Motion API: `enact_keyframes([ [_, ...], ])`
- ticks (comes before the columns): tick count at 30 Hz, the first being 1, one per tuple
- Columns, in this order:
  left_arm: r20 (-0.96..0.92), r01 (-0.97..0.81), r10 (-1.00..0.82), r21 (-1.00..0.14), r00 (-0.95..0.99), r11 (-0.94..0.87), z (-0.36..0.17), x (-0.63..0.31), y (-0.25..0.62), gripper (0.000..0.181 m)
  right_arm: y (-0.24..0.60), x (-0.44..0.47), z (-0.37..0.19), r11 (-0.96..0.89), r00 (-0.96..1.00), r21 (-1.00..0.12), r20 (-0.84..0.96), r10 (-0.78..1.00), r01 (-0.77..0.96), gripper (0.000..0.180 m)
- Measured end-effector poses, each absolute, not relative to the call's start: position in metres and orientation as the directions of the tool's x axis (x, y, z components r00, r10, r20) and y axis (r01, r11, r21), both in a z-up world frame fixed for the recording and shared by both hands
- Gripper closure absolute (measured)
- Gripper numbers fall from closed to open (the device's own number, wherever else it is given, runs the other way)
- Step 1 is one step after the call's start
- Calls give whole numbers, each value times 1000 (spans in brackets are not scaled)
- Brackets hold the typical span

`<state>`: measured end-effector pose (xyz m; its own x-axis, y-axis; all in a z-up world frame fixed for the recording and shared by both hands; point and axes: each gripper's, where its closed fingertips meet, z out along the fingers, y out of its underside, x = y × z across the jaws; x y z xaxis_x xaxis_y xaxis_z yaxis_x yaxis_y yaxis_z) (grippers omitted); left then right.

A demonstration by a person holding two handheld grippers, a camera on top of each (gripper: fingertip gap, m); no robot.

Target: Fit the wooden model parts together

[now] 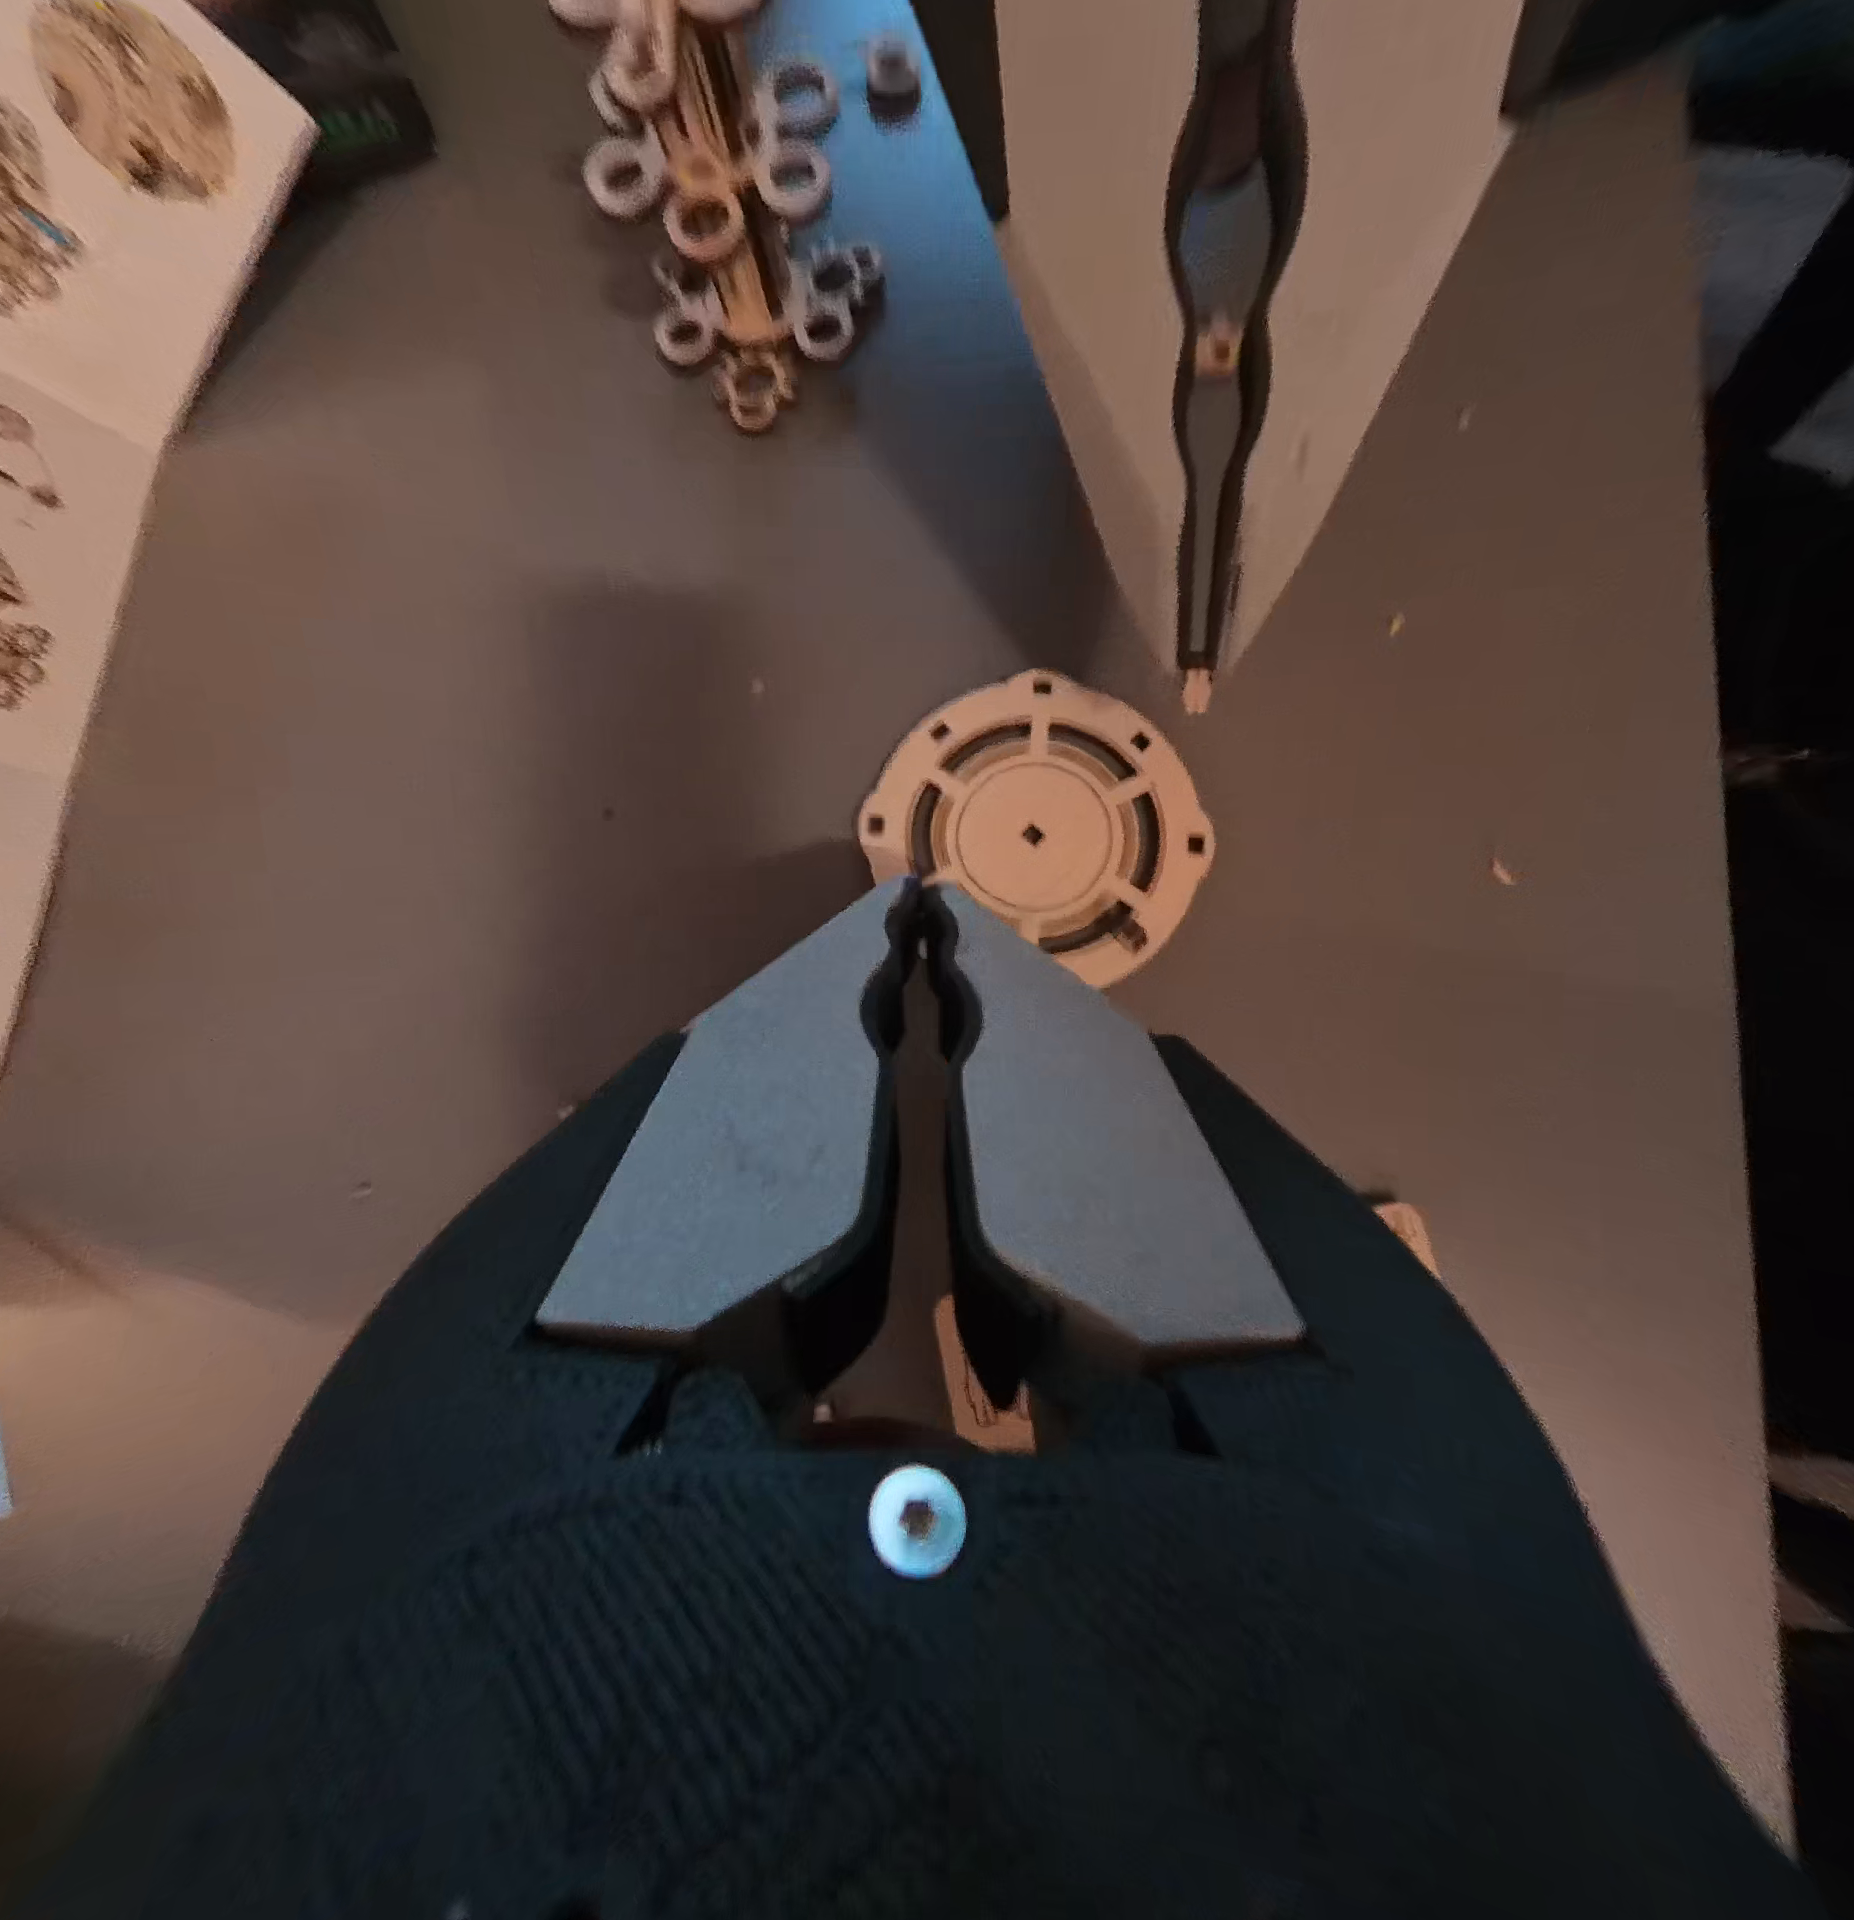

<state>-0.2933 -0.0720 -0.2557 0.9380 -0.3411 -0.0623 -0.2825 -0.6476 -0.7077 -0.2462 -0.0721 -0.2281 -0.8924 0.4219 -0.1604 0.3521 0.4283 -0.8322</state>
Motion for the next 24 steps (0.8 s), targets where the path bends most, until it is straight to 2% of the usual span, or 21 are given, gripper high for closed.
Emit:
enact_keyframes([
  [3, -91, -243, -300, -817, 950, -523, -235, -297, -63, 181, -69, -247, -217, 381, -893, -866, -145, 427, 323, 180],
  [6, -161, -233, -192, -861, 968, -452, -218, -312, -55, 181, -65, -251, -206, 321, -886, -899, -134, 444, 297, 180],
  [13, -318, -298, -44, -820, 947, -488, -229, -344, -47, 181, -65, -244, -208, 321, -895, -913, -94, 436, 252, 180],
  [18, -363, -310, 24, -826, 931, -471, -222, -355, -47, 181, -65, -233, -204, 287, -921, -932, -104, 377, 223, 180],
  [24, -370, -295, 101, -854, 924, -429, -211, -368, -50, 181, -58, -238, -197, 268, -911, -940, -90, 403, 212, 180],
])
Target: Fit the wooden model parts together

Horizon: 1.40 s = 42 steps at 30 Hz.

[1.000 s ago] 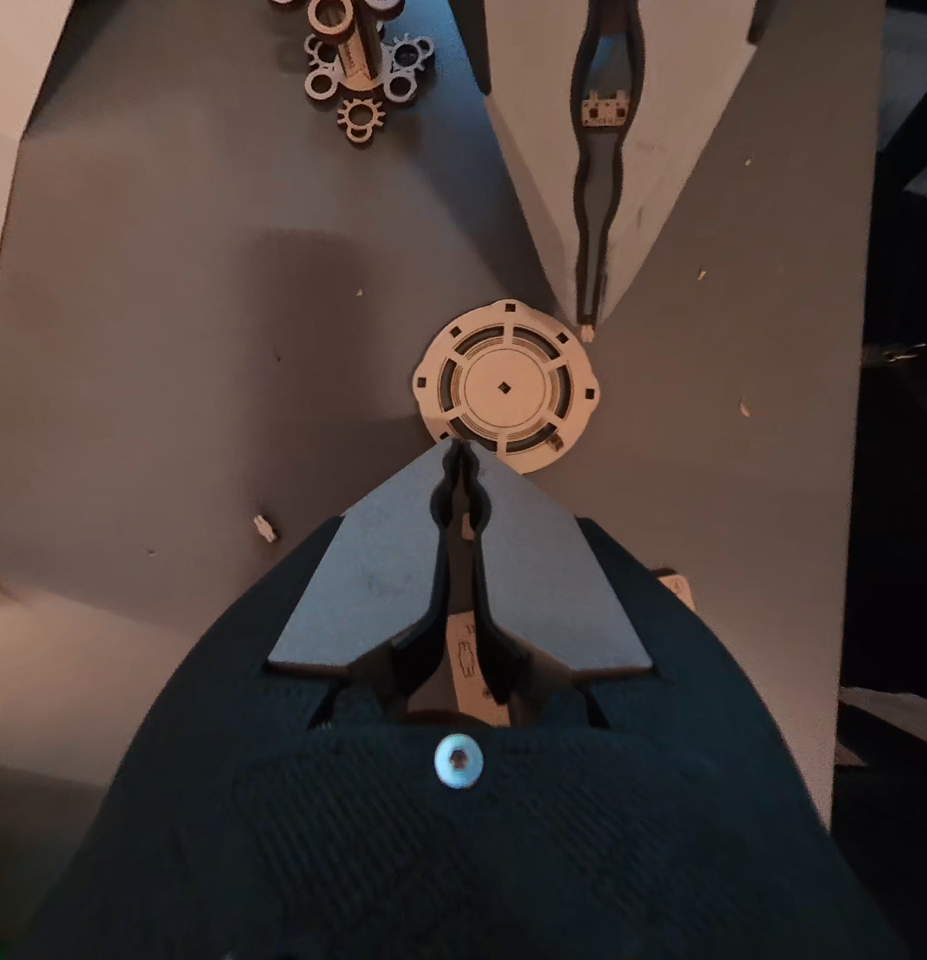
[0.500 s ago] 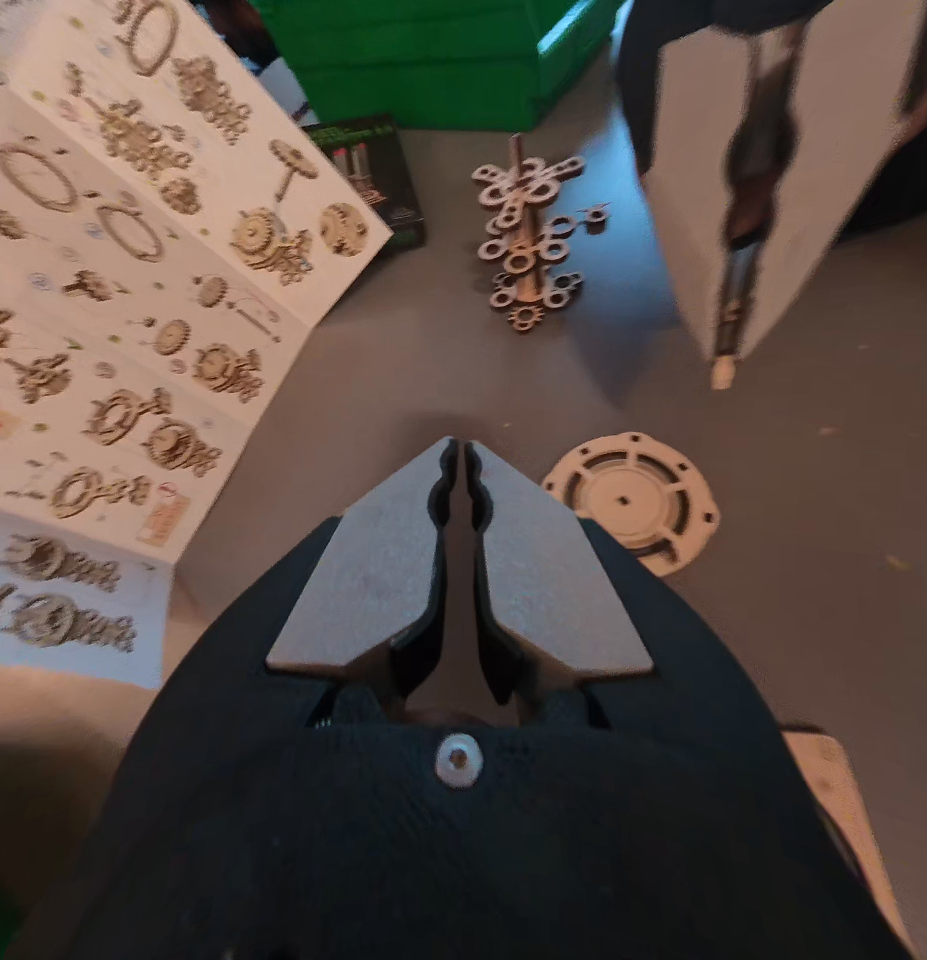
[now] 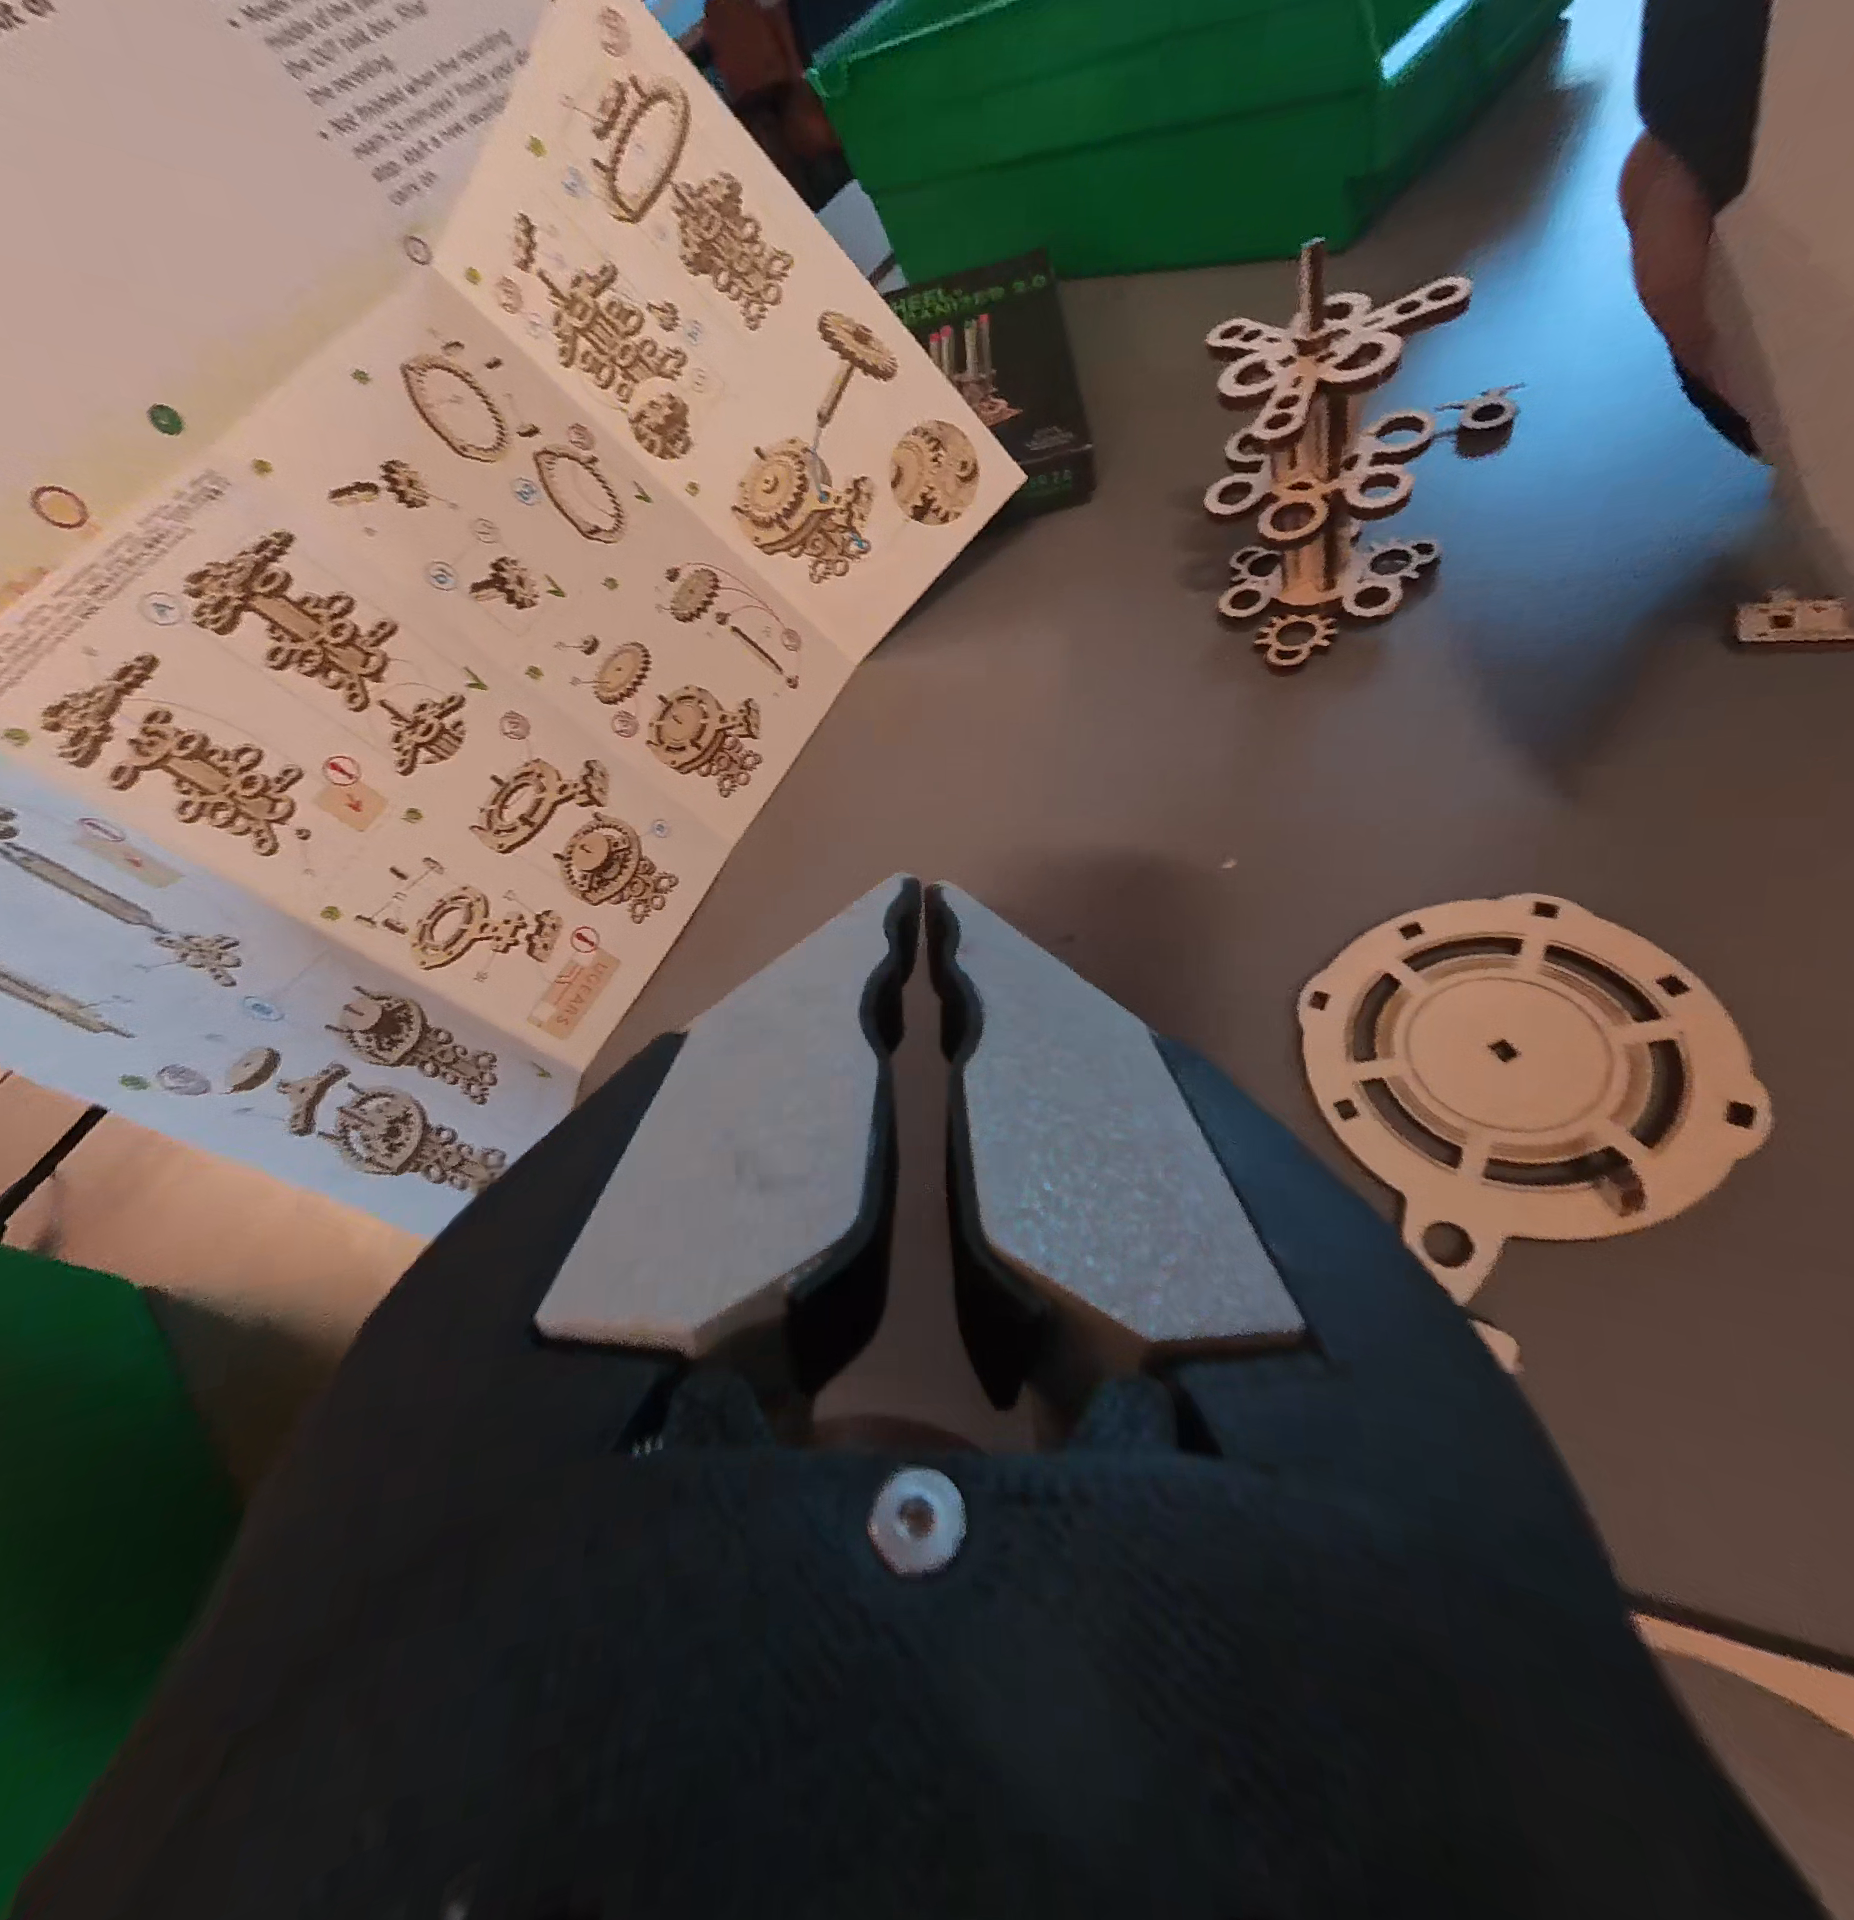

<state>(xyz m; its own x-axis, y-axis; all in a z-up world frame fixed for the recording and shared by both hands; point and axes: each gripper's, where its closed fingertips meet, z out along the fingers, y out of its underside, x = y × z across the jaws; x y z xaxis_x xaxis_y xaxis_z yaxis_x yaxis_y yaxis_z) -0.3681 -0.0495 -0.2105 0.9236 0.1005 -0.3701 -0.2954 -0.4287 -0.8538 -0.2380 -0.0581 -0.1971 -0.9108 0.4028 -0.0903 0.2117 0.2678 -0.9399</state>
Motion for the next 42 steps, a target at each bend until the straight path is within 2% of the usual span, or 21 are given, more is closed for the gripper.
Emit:
enact_keyframes([
  [20, -418, -327, 192, -867, 888, -377, -194, -382, -56, 181, -54, -249, -207, 281, -889, -933, -77, 450, 224, 180],
  [42, -483, -387, 165, -828, 860, -407, -200, -378, -52, 181, -49, -254, -208, 288, -872, -927, -76, 483, 240, 180],
])
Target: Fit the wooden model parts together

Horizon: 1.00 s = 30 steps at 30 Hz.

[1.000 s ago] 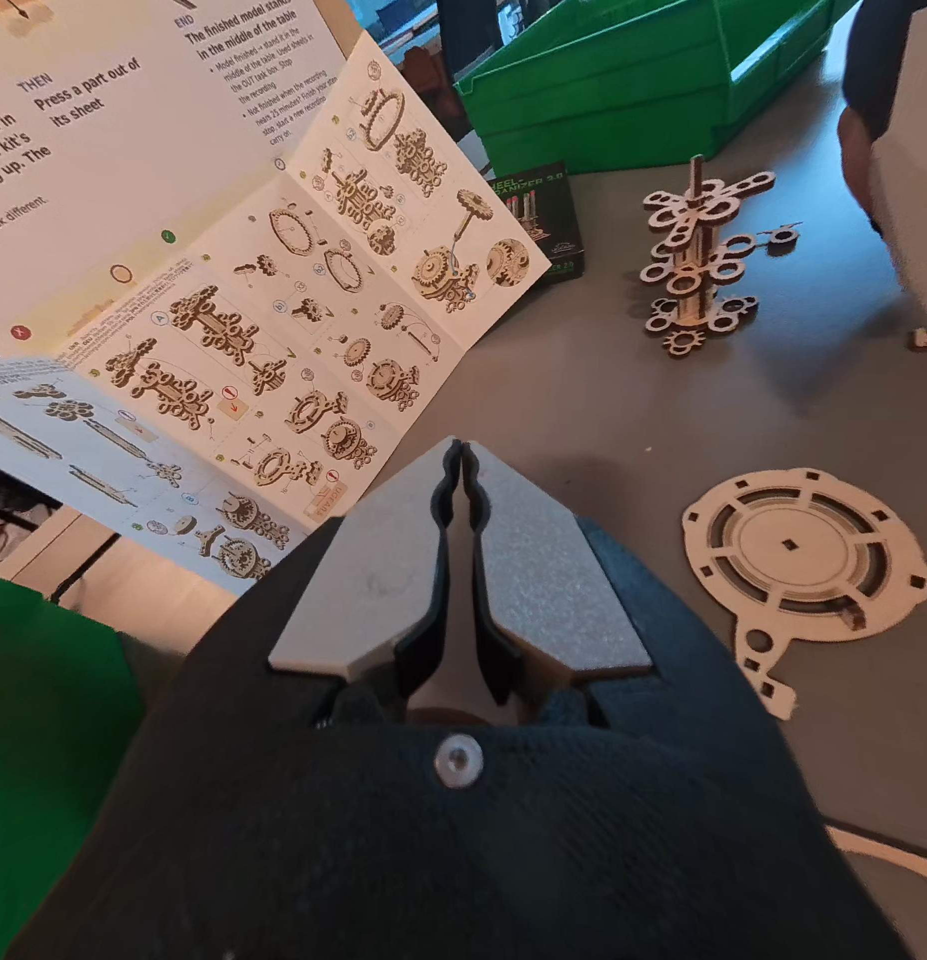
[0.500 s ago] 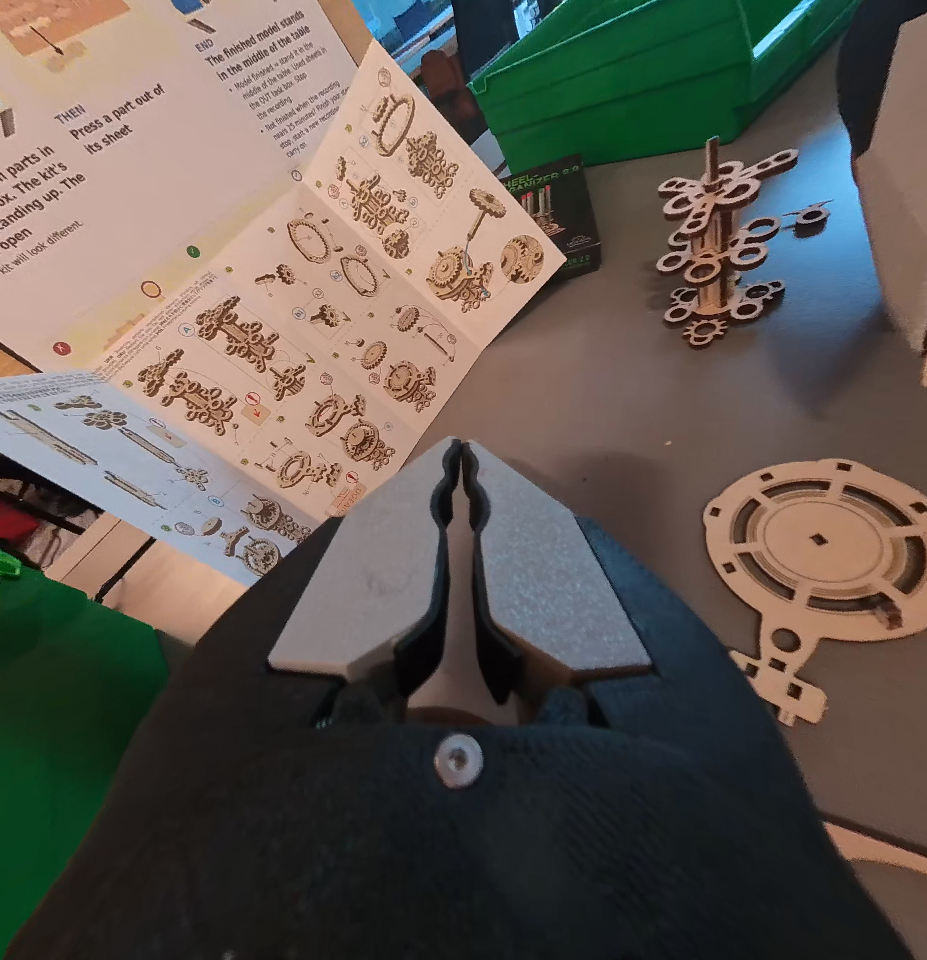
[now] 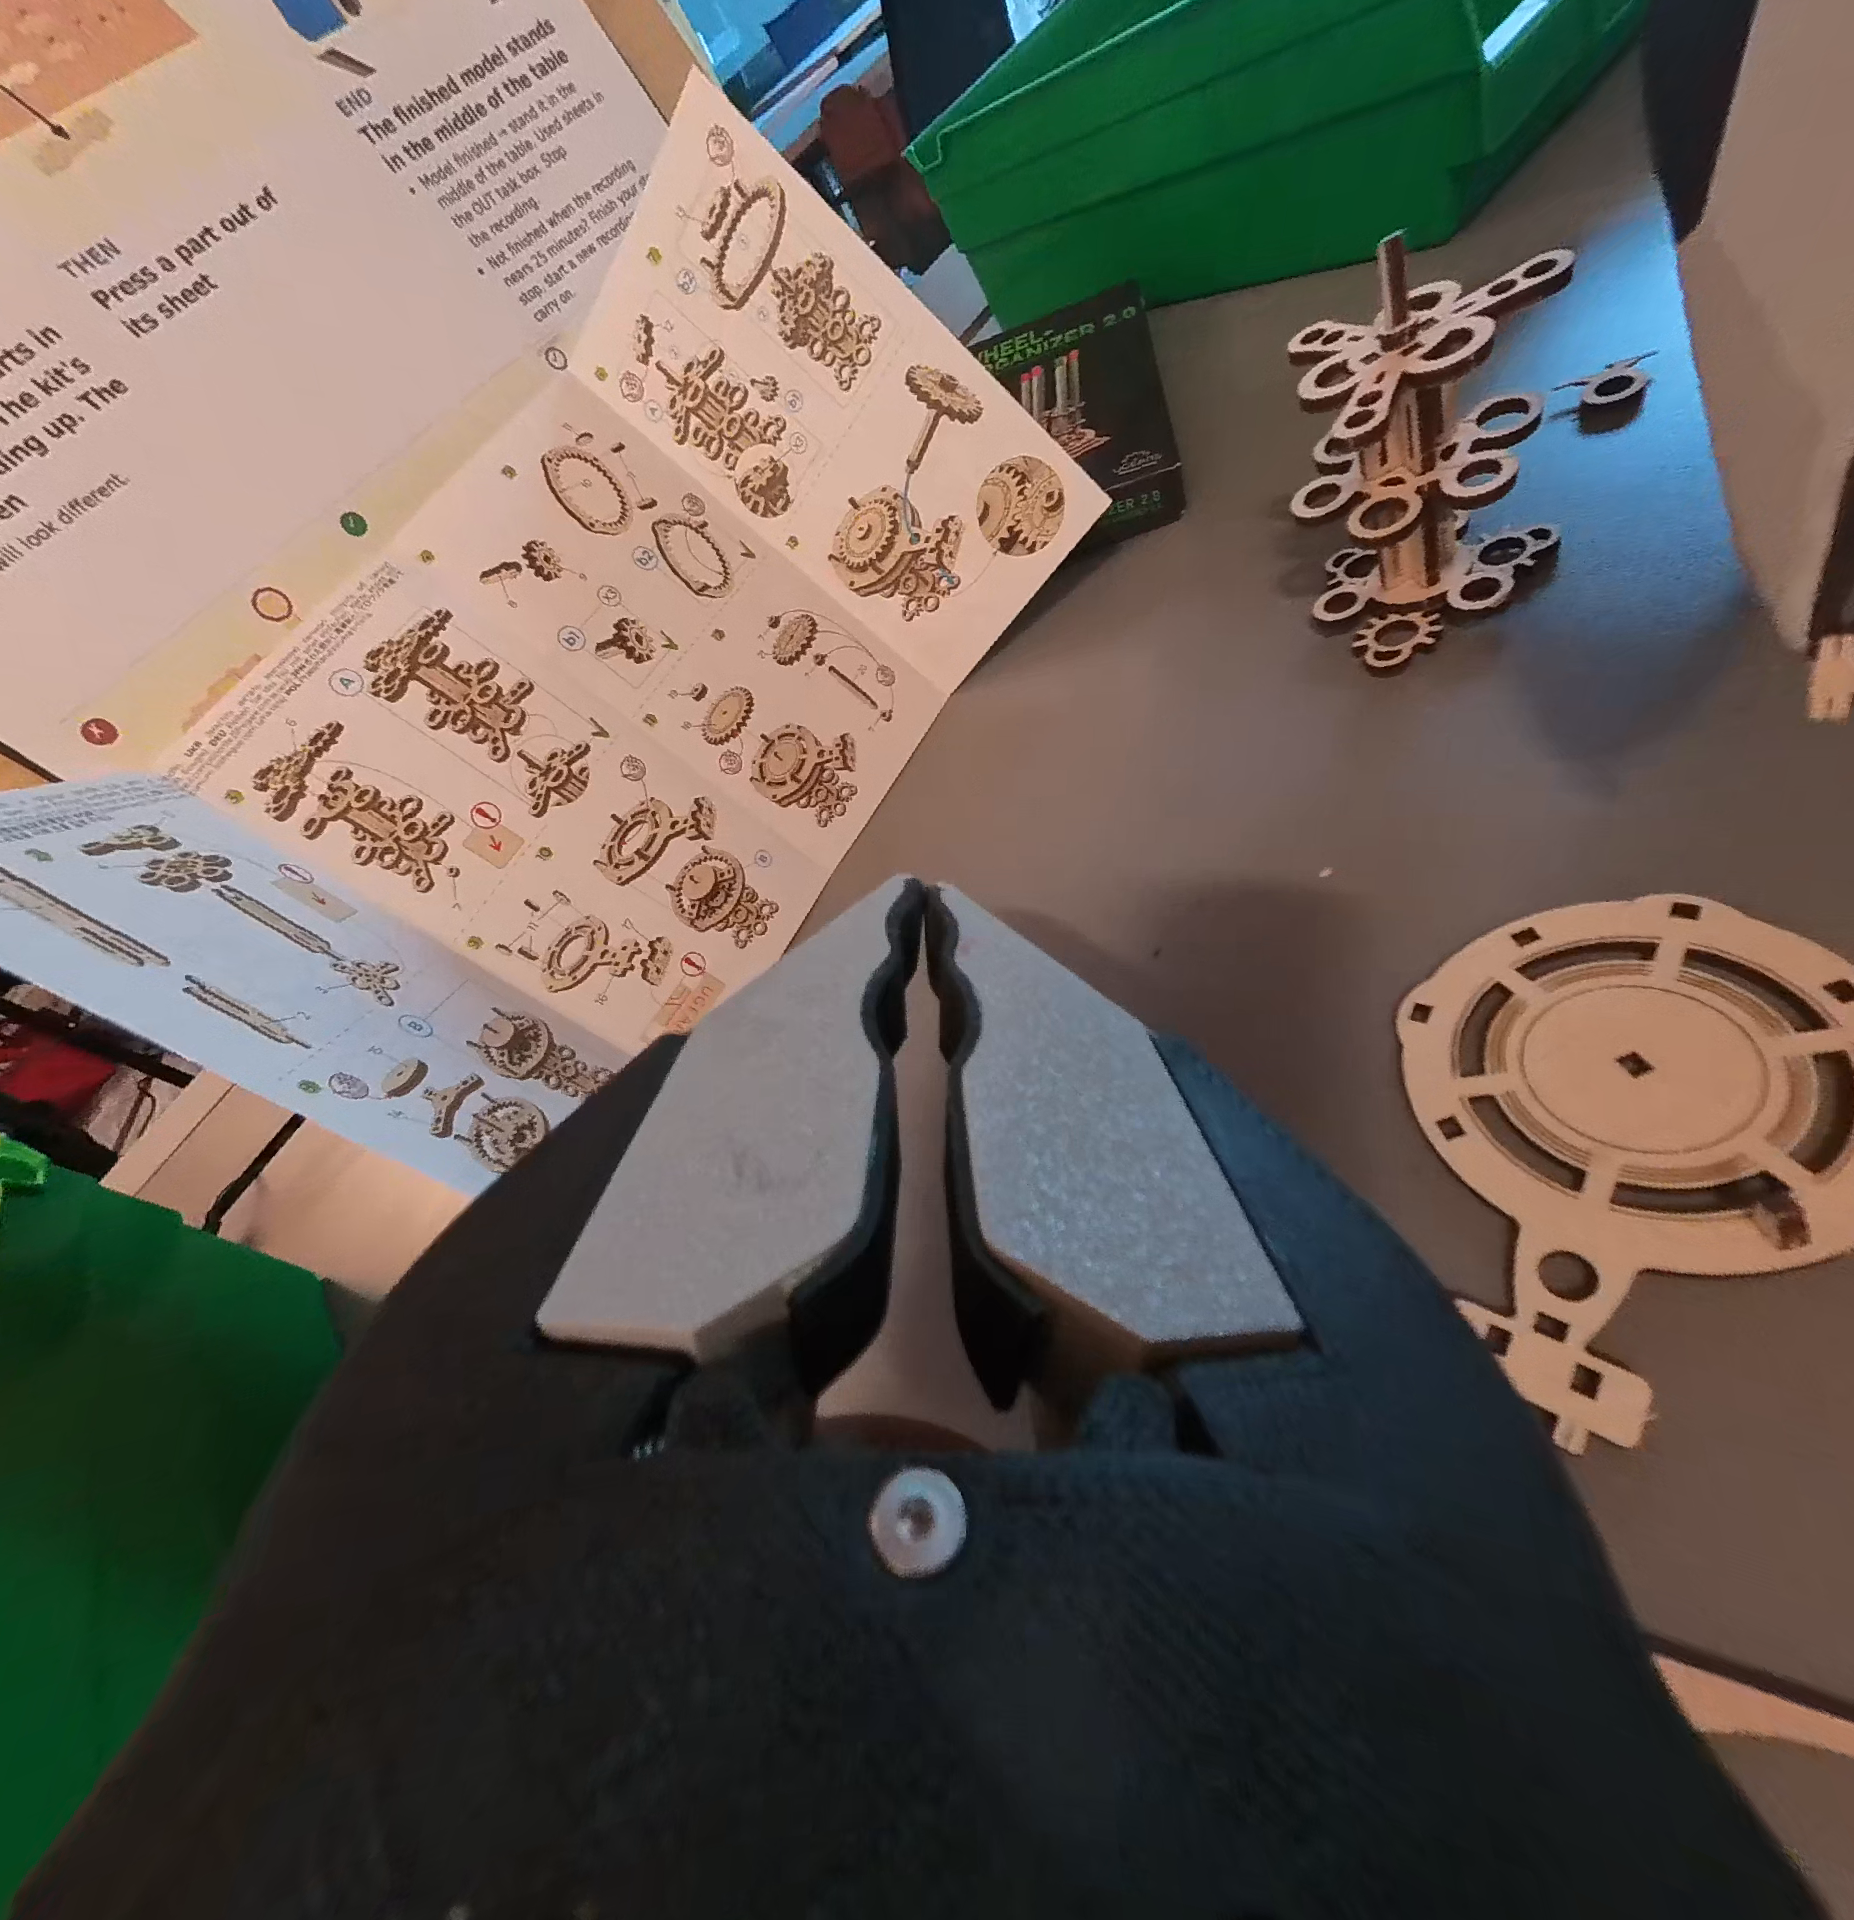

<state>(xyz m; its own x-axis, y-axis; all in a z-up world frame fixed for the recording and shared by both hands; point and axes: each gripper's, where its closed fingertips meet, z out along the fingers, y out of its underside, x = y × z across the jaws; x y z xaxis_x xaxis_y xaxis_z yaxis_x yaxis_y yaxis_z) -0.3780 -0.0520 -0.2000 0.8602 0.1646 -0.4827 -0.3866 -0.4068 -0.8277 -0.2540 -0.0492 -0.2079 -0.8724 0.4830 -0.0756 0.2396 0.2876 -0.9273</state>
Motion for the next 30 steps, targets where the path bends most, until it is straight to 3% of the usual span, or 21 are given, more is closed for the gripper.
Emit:
enact_keyframes([
  [8, -479, -408, 108, -828, 871, -384, -197, -366, -51, 181, -50, -255, -214, 297, -870, -916, -101, 482, 271, 180],
  [14, -460, -470, -116, -813, 880, -344, -204, -325, -51, 181, -59, -249, -224, 354, -888, -891, -107, 446, 285, 180],
  [19, -396, -478, -269, -772, 878, -420, -229, -308, -59, 181, -63, -248, -229, 383, -893, -874, -115, 435, 299, 180],
  [30, -343, -517, -409, -717, 846, -467, -250, -289, -70, 181, -61, -249, -229, 367, -886, -872, -143, 441, 323, 180],
])
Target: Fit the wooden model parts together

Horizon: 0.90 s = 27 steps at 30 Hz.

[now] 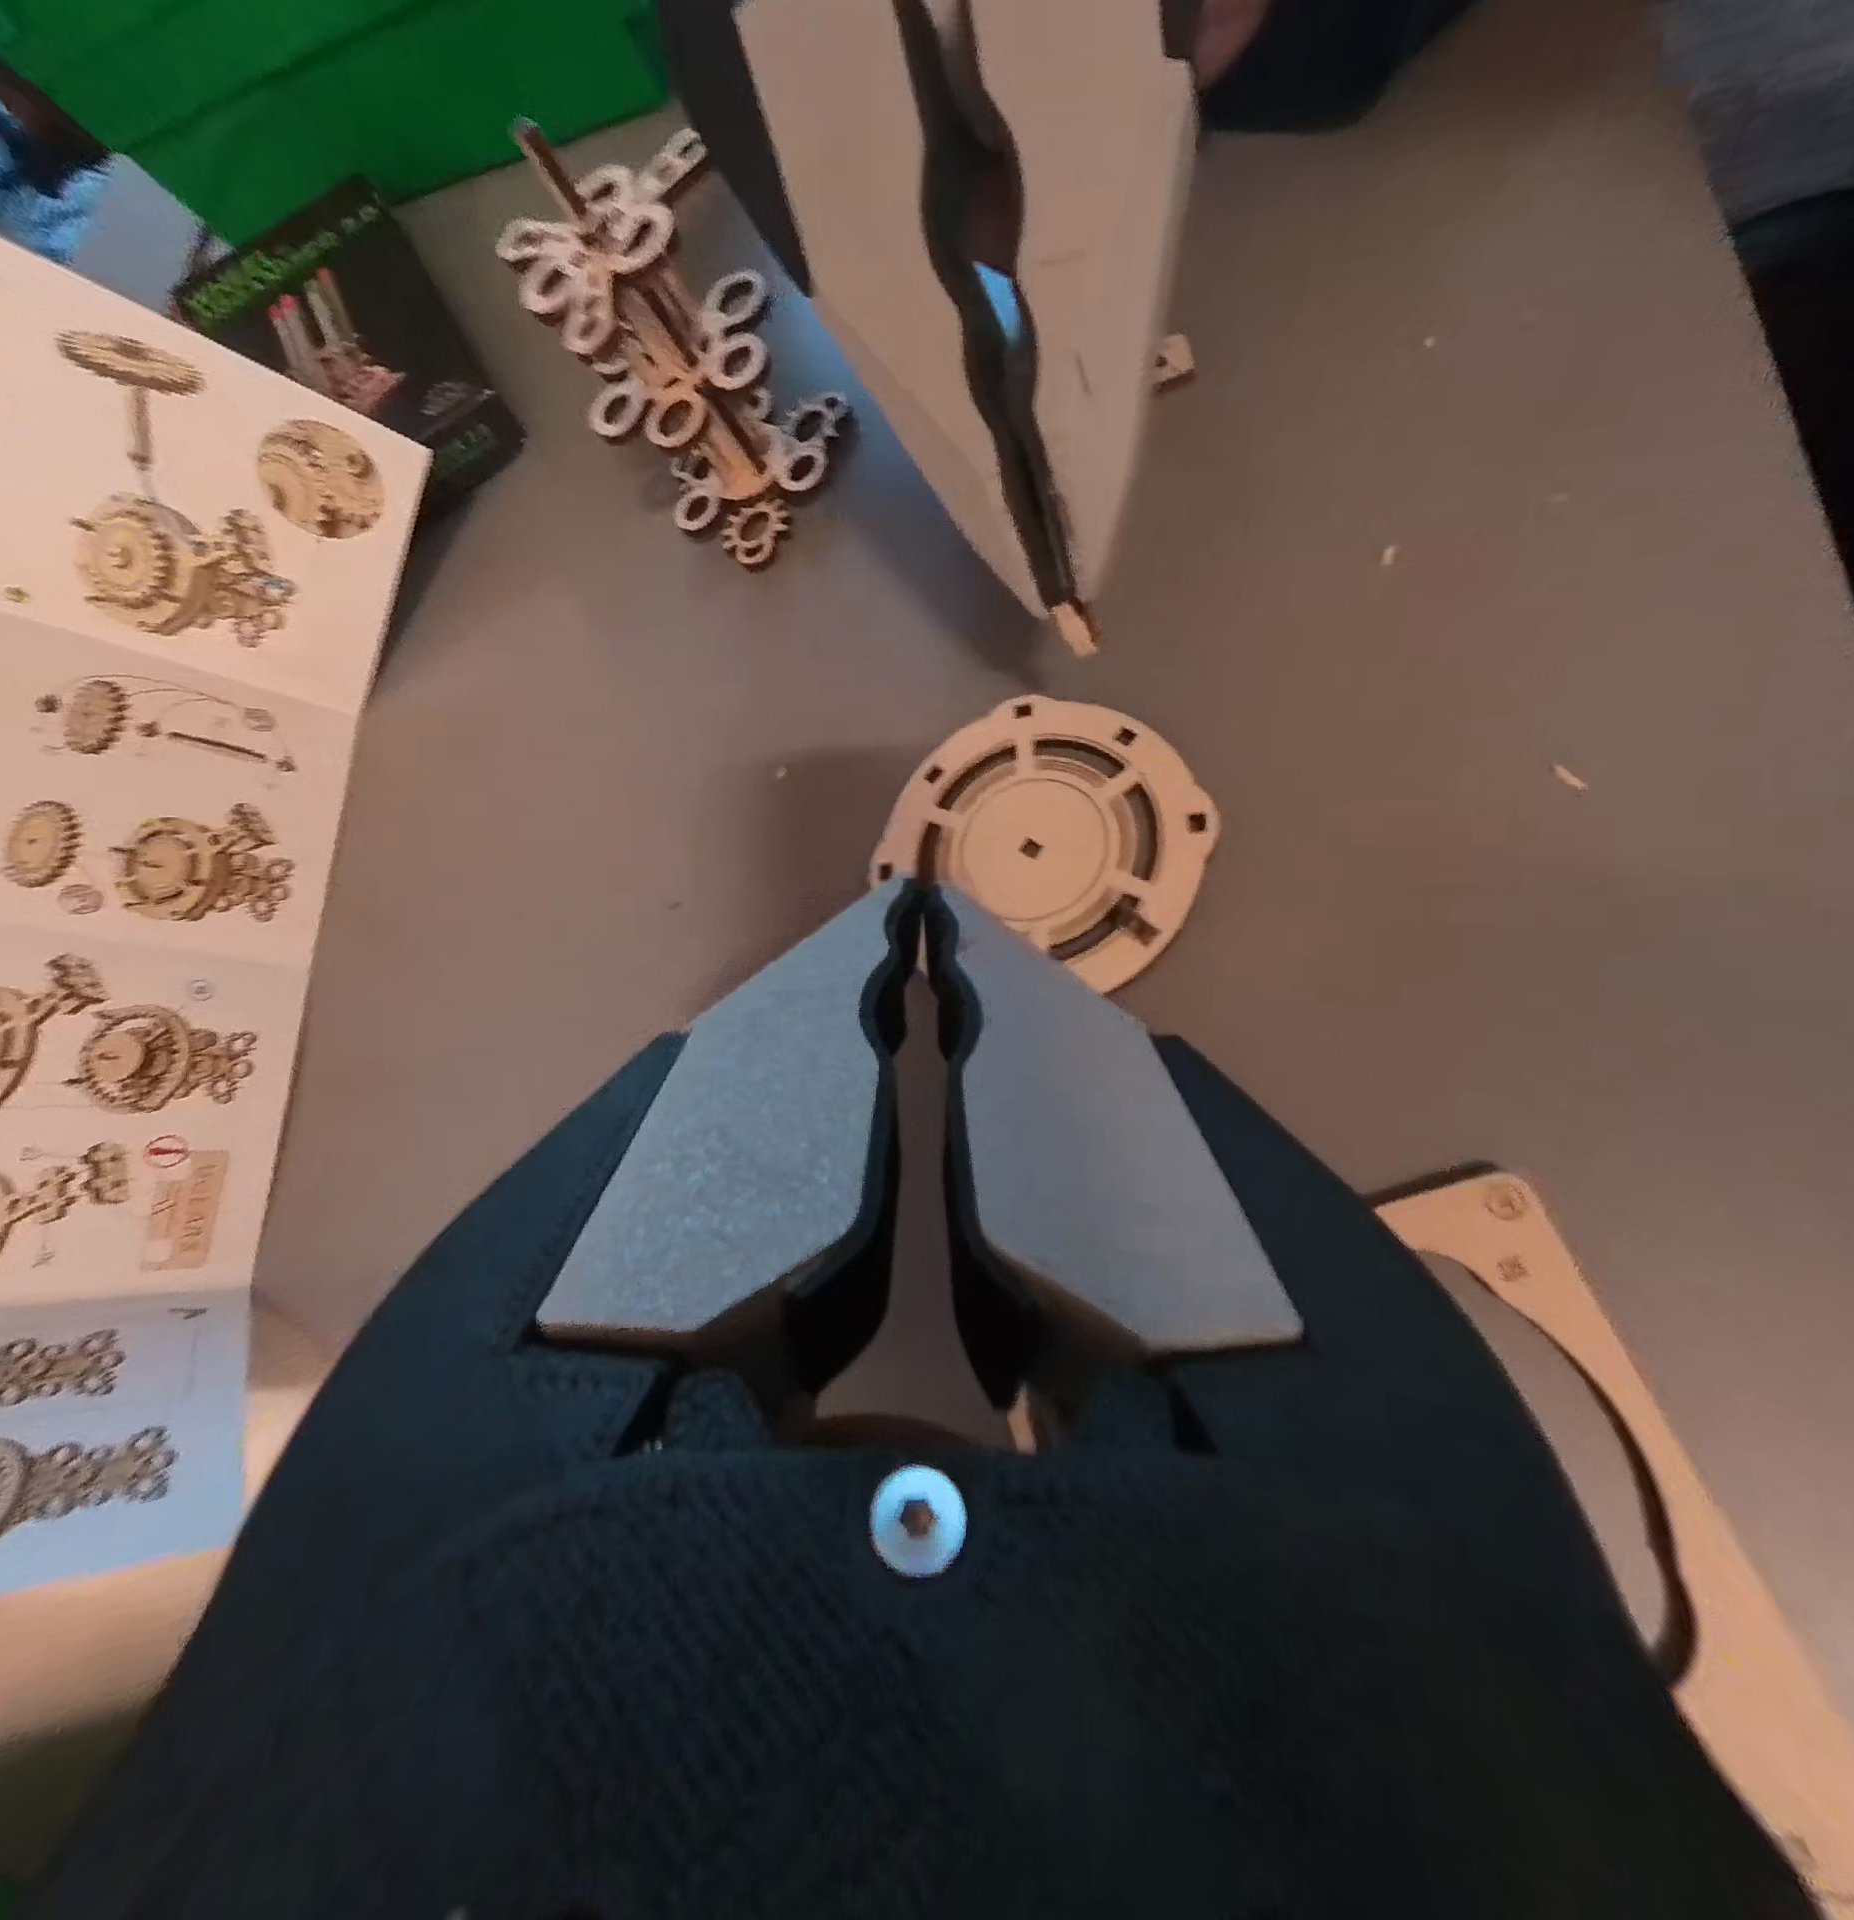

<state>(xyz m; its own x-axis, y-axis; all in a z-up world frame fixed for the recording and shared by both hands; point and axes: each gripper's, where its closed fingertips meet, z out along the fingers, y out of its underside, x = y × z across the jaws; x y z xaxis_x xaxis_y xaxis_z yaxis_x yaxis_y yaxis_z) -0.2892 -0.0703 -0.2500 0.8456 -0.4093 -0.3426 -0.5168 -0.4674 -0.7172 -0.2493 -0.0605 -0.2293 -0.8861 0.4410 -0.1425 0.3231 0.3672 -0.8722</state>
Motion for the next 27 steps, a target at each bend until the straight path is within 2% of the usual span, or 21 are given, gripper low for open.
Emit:
enact_keyframes([
  [4, -310, -533, -462, -681, 831, -502, -264, -282, -75, 181, -61, -249, -230, 369, -887, -871, -143, 440, 324, 180],
  [13, -274, -520, -484, -692, 831, -501, -263, -276, -78, 181, -63, -245, -234, 398, -895, -857, -147, 421, 328, 180],
  [22, -209, -460, -522, -786, 827, -413, -242, -255, -75, 178, -69, -238, -248, 514, -931, -812, -93, 353, 276, 180],
  [27, -212, -495, -535, -732, 818, -467, -260, -258, -76, 178, -70, -237, -249, 561, -959, -806, -32, 281, 191, 180],
])
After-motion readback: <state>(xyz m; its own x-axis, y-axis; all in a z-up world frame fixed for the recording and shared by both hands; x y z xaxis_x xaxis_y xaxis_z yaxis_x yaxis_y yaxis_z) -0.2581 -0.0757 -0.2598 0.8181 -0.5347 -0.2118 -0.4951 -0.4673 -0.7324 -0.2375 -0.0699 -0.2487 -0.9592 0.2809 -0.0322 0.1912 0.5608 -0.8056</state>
